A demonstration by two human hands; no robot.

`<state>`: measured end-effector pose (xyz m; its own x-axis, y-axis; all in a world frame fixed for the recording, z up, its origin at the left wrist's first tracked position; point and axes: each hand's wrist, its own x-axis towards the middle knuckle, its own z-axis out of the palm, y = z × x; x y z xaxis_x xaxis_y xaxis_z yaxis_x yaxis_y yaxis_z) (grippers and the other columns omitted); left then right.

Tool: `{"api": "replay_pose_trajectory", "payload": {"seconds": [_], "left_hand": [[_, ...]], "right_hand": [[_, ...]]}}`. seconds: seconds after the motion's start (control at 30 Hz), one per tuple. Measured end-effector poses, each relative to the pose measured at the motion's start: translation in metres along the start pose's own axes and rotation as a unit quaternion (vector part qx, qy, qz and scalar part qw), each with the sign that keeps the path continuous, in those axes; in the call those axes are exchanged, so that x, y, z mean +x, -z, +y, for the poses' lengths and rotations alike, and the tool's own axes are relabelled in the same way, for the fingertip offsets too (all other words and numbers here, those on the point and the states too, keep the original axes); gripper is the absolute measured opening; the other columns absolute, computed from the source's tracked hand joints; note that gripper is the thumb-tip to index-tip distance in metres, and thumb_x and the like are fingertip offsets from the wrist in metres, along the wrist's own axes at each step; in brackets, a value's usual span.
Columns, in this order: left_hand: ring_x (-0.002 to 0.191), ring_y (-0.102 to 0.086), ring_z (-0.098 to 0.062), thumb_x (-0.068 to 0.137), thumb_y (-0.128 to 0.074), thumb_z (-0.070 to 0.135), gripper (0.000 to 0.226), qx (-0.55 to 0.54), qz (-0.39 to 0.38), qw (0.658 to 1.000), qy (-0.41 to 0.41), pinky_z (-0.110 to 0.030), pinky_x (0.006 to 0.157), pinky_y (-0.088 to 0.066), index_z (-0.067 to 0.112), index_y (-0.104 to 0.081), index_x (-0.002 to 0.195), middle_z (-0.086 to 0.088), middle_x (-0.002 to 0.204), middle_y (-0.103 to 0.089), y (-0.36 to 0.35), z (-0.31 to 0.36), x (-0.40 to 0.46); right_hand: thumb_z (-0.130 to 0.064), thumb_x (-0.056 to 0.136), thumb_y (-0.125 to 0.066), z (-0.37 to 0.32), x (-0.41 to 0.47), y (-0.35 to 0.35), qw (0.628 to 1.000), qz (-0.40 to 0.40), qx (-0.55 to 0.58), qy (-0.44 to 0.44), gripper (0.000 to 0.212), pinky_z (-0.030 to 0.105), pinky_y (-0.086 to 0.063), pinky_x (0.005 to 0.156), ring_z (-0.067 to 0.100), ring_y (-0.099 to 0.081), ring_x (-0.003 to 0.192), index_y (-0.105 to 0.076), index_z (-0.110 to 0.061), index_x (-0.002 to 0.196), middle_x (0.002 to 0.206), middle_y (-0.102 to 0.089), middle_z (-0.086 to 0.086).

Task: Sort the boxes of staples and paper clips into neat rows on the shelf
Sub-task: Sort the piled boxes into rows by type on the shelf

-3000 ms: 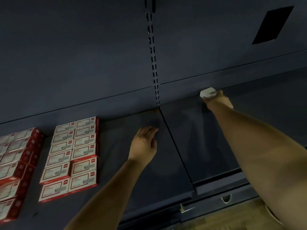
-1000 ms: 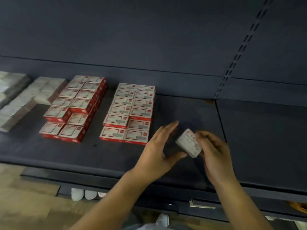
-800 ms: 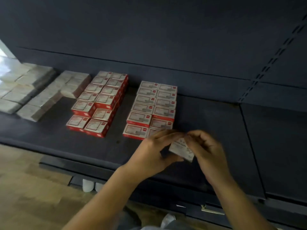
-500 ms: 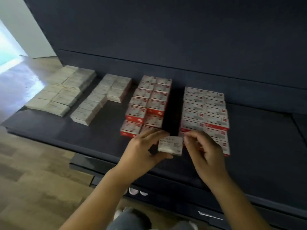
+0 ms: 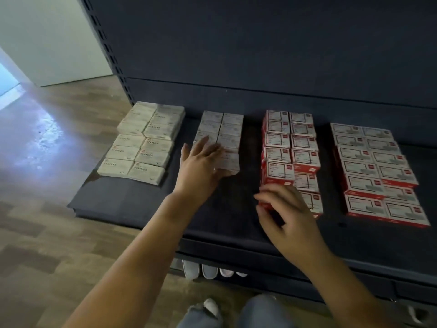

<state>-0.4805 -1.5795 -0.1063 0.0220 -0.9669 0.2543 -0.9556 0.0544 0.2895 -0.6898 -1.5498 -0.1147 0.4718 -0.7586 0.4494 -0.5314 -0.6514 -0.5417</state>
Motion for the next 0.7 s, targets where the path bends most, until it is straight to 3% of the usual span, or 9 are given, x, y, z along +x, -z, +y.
{"api": "replay_pose_trajectory", "payload": {"seconds": [0.07, 0.17, 0.23, 0.3, 0.4, 0.5, 0.57, 0.63, 0.7], "left_hand": [[0.142, -0.012, -0.019, 0.089, -0.056, 0.04, 0.046, 0.01, -0.03, 0.999, 0.006, -0.044, 0.113, -0.004, 0.022, -0.052, 0.131, 0.004, 0.148, -0.033, -0.01, -0.003, 0.009], [0.142, -0.016, -0.02, 0.092, -0.055, 0.03, 0.032, -0.029, -0.012, 0.999, -0.021, -0.04, 0.113, -0.003, 0.025, -0.061, 0.123, 0.001, 0.15, -0.031, -0.017, 0.001, 0.014], [0.135, -0.035, -0.023, 0.089, -0.061, 0.022, 0.029, -0.072, -0.001, 0.997, -0.011, -0.035, 0.109, -0.021, 0.018, -0.066, 0.117, -0.004, 0.141, -0.046, -0.02, 0.005, 0.017], [0.118, -0.052, -0.03, 0.084, -0.066, 0.018, 0.025, -0.097, 0.006, 0.995, -0.021, -0.034, 0.095, -0.04, 0.013, -0.07, 0.108, -0.009, 0.125, -0.06, -0.02, 0.007, 0.018], [0.096, -0.062, -0.027, 0.081, -0.063, 0.021, 0.019, -0.132, 0.008, 0.986, -0.104, -0.031, 0.081, -0.05, 0.013, -0.074, 0.095, -0.005, 0.104, -0.068, -0.019, 0.006, 0.017], [0.107, -0.06, -0.028, 0.083, -0.057, 0.023, 0.023, -0.141, 0.004, 0.983, -0.119, -0.038, 0.089, -0.05, 0.011, -0.074, 0.094, -0.005, 0.106, -0.067, -0.022, 0.003, 0.019], [0.114, -0.057, -0.036, 0.079, -0.061, 0.016, 0.019, -0.089, 0.01, 0.99, -0.114, -0.048, 0.099, -0.04, 0.009, -0.074, 0.091, -0.009, 0.104, -0.07, -0.028, -0.002, 0.022], [0.11, -0.058, -0.039, 0.073, -0.064, 0.013, 0.021, -0.056, 0.009, 0.992, -0.111, -0.052, 0.095, -0.032, 0.006, -0.075, 0.089, -0.01, 0.101, -0.071, -0.027, -0.004, 0.025], [0.105, -0.062, -0.037, 0.071, -0.064, 0.011, 0.02, -0.068, 0.001, 0.991, -0.117, -0.046, 0.092, -0.039, 0.005, -0.075, 0.087, -0.011, 0.1, -0.071, -0.023, -0.004, 0.026]], "right_hand": [[-0.025, 0.087, -0.049, 0.001, 0.004, -0.002, 1.0, -0.002, -0.005, -0.003, 0.028, 0.03, -0.041, 0.088, 0.017, -0.051, 0.1, -0.067, -0.007, 0.098, 0.104, -0.059, 0.004], [-0.025, 0.087, -0.049, 0.001, 0.012, -0.003, 1.0, 0.001, -0.005, -0.006, 0.028, 0.028, -0.041, 0.088, 0.015, -0.05, 0.101, -0.067, -0.007, 0.098, 0.103, -0.059, 0.003], [-0.025, 0.087, -0.049, 0.002, 0.018, -0.004, 1.0, -0.005, -0.004, 0.0, 0.027, 0.028, -0.041, 0.088, 0.014, -0.05, 0.102, -0.067, -0.007, 0.098, 0.104, -0.059, 0.003], [-0.024, 0.087, -0.05, 0.005, 0.022, -0.003, 1.0, -0.01, -0.001, 0.012, 0.026, 0.028, -0.041, 0.087, 0.015, -0.05, 0.102, -0.067, -0.007, 0.099, 0.104, -0.059, 0.004], [-0.024, 0.087, -0.05, 0.01, 0.025, -0.002, 1.0, -0.014, -0.004, 0.025, 0.026, 0.029, -0.041, 0.088, 0.015, -0.05, 0.103, -0.066, -0.009, 0.1, 0.105, -0.058, 0.003], [-0.024, 0.087, -0.05, 0.013, 0.024, 0.0, 0.999, -0.014, -0.003, 0.029, 0.026, 0.028, -0.04, 0.09, 0.014, -0.049, 0.104, -0.066, -0.008, 0.099, 0.105, -0.058, 0.002], [-0.024, 0.087, -0.05, 0.015, 0.024, 0.0, 0.999, -0.016, -0.004, 0.031, 0.026, 0.028, -0.04, 0.09, 0.014, -0.049, 0.103, -0.067, -0.008, 0.099, 0.104, -0.059, 0.003], [-0.025, 0.087, -0.049, 0.016, 0.025, -0.001, 0.999, -0.015, -0.01, 0.031, 0.027, 0.029, -0.041, 0.089, 0.014, -0.049, 0.103, -0.067, -0.008, 0.098, 0.104, -0.059, 0.003], [-0.025, 0.087, -0.049, 0.016, 0.025, -0.003, 0.999, -0.013, -0.014, 0.027, 0.026, 0.03, -0.043, 0.088, 0.014, -0.049, 0.103, -0.067, -0.009, 0.098, 0.105, -0.059, 0.003]]}}
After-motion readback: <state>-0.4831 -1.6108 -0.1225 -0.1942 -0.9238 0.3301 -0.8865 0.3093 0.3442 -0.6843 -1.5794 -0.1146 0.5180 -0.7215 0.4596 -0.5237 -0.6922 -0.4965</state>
